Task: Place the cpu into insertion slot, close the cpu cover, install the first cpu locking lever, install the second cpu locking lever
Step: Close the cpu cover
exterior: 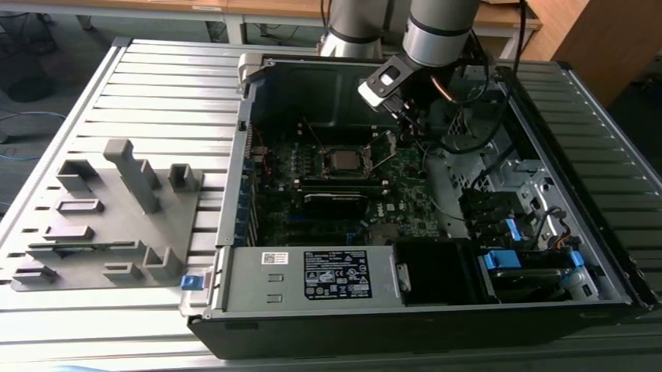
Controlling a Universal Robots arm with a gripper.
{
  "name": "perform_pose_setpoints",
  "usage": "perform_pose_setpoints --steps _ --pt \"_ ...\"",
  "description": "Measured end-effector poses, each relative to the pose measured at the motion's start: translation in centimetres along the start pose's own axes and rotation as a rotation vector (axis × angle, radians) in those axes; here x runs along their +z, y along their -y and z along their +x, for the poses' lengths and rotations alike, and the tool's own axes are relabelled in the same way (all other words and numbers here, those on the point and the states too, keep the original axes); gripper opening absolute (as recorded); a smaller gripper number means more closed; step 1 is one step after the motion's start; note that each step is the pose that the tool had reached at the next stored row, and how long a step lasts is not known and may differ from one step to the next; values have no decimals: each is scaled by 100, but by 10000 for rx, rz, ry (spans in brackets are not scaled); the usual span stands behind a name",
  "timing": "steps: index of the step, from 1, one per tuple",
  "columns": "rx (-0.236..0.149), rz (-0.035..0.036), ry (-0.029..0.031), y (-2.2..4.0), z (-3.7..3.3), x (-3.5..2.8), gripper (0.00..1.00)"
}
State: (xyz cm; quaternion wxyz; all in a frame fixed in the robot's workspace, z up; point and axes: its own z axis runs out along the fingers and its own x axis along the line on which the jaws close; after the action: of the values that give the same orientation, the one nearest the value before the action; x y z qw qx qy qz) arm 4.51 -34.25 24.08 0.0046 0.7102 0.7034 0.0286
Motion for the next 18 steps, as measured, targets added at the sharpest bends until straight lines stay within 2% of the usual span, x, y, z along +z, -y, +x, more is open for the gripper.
perform_pose_setpoints --steps 4,13,18 --pt "0 0 -1 88 -1 -4 11" --pt "0 -3 -1 389 -4 -18 11" --pt "0 -3 0 529 -5 -24 11"
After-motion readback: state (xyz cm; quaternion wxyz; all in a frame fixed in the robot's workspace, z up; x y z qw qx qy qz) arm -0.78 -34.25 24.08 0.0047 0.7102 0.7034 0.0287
